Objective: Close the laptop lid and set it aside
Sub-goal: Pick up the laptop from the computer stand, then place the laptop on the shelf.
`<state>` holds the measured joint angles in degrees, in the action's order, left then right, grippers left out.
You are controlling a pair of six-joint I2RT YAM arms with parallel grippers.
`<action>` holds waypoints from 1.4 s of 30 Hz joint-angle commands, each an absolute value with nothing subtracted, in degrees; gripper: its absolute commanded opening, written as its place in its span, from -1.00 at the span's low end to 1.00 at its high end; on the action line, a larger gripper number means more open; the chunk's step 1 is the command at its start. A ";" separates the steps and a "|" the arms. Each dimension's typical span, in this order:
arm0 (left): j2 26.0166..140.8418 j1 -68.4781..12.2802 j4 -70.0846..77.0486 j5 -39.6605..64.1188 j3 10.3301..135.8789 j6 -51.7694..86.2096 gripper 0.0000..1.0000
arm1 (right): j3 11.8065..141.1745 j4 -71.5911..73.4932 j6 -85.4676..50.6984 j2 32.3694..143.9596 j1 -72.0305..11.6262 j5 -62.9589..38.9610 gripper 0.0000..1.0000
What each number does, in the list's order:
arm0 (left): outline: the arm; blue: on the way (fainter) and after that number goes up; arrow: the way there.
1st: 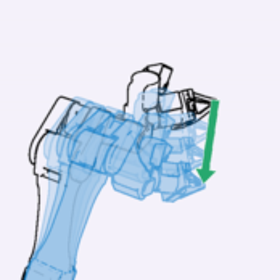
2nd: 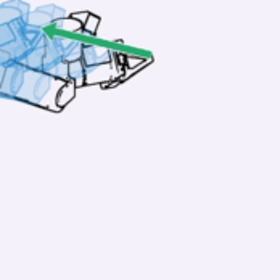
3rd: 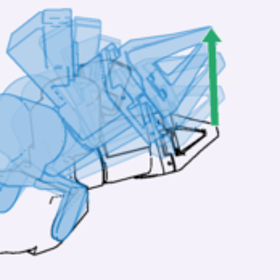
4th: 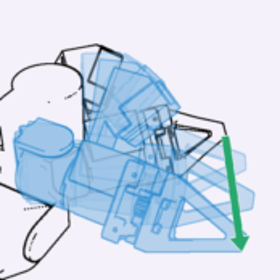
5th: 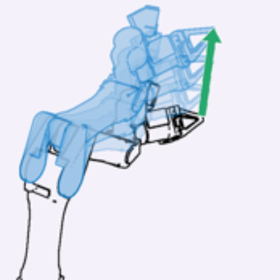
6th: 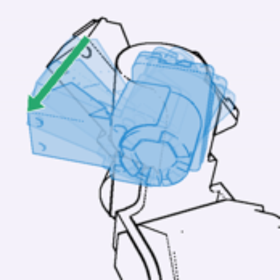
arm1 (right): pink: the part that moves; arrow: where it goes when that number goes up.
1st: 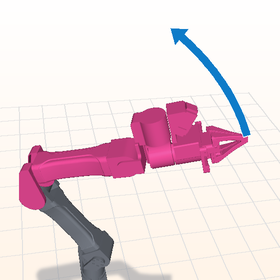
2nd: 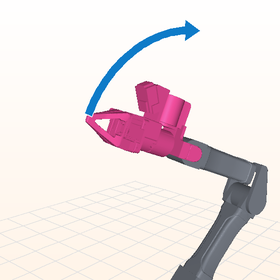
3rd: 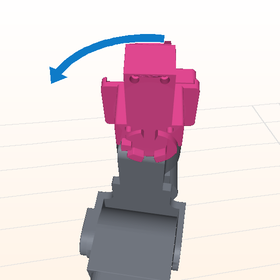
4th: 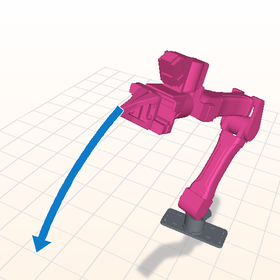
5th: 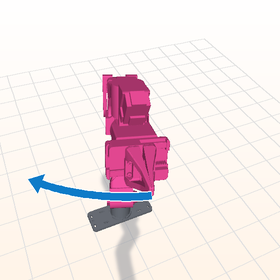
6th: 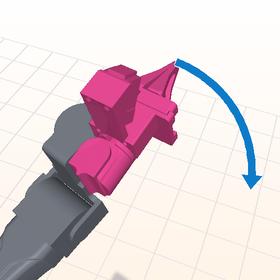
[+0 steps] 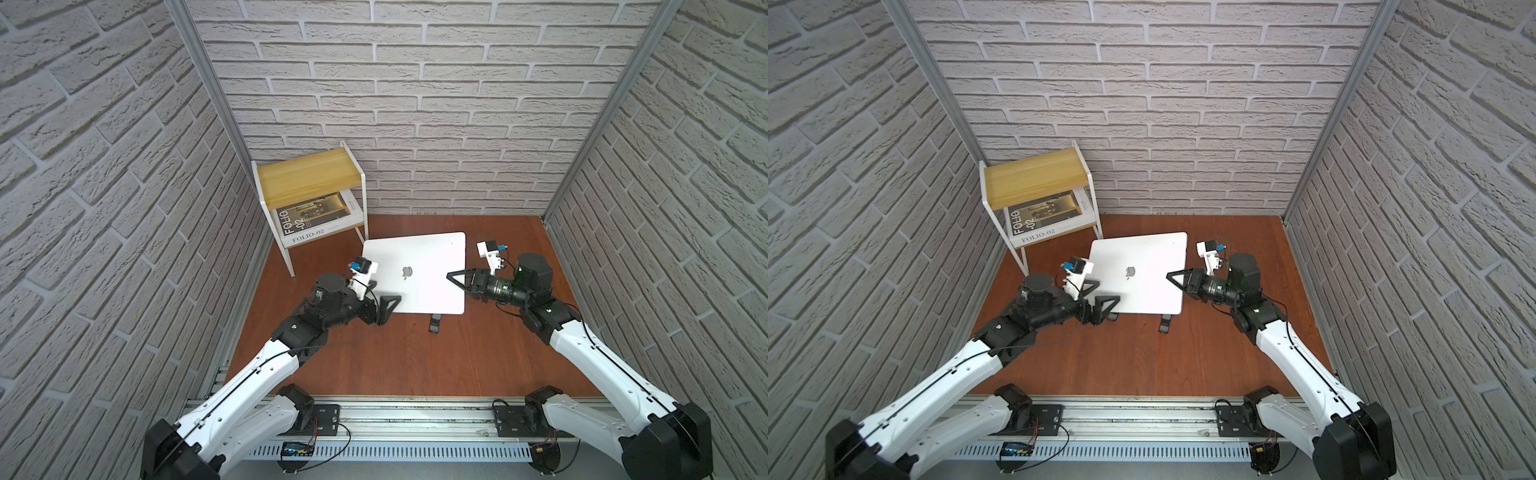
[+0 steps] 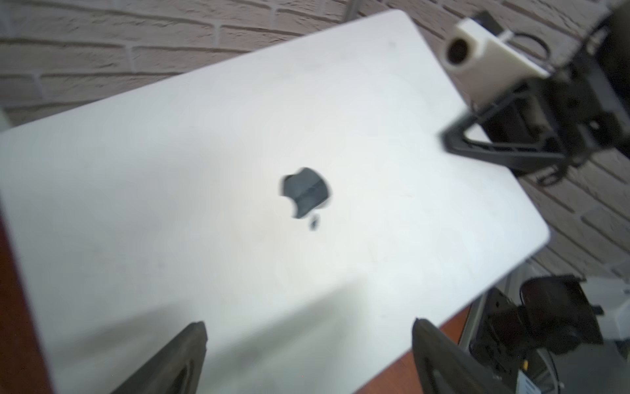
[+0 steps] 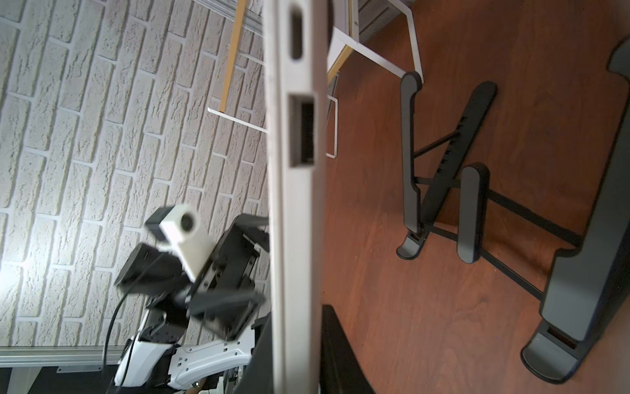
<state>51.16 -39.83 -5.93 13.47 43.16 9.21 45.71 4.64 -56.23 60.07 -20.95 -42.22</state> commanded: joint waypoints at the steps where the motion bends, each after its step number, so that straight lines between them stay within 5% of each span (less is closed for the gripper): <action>1: 50.70 -51.97 -5.59 -4.40 46.54 -8.26 0.93 | 52.29 14.18 -59.33 58.59 -19.46 -43.73 -0.94; 9: 52.20 -62.24 2.85 -20.09 41.28 -21.78 0.93 | 56.78 14.37 -66.80 59.78 -12.17 -46.68 -0.94; 14: 58.62 -67.61 20.74 -36.53 35.70 -35.53 0.94 | 56.38 16.25 -69.56 60.20 -12.07 -48.24 -0.94; 22: 67.71 -70.70 36.85 -40.77 34.60 -51.58 0.84 | 51.49 18.51 -72.22 59.25 -12.05 -49.65 -0.94; 30: 64.75 -73.50 36.51 -41.31 32.63 -53.61 0.82 | 49.70 18.42 -71.86 59.04 -10.00 -48.77 -0.94; 42: 72.27 -64.91 47.57 -40.74 32.51 -60.45 0.85 | 47.39 20.01 -73.72 57.31 -11.66 -48.74 -0.94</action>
<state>70.57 -66.00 39.77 -40.80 32.56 -57.65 46.70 7.94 -73.10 61.41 -10.98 -46.19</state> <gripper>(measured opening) 0.922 0.205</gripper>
